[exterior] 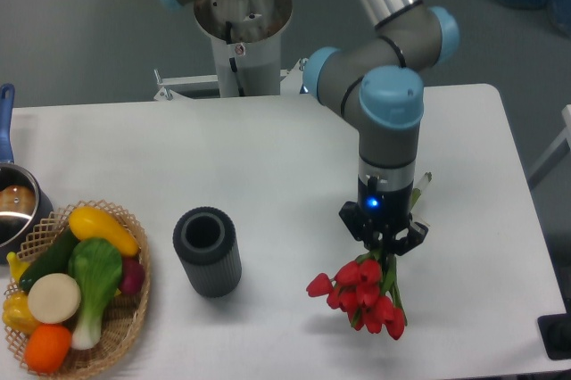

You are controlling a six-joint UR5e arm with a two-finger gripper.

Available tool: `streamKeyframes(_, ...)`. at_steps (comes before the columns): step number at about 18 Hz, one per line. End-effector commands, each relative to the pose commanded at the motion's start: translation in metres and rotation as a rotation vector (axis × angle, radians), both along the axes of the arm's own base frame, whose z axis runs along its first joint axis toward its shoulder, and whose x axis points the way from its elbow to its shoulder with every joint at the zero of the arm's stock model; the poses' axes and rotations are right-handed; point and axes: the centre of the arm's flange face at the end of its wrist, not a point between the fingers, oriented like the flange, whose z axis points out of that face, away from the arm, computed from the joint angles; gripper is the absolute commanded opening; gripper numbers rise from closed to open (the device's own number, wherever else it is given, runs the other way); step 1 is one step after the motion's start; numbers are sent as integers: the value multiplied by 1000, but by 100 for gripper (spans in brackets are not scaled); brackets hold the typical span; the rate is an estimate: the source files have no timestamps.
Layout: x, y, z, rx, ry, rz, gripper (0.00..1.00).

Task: Pick up the flowers from the table
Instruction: 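Lift the gripped tulip bunch up off the table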

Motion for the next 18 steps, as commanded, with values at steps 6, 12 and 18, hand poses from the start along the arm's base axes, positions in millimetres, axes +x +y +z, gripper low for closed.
streamKeyframes(6, 11, 15, 50, 196, -43, -77, 20)
streamKeyframes(12, 36, 22, 83, 351, -133, -129, 20)
streamKeyframes(18, 37, 23, 87, 358, -124, -143, 20)
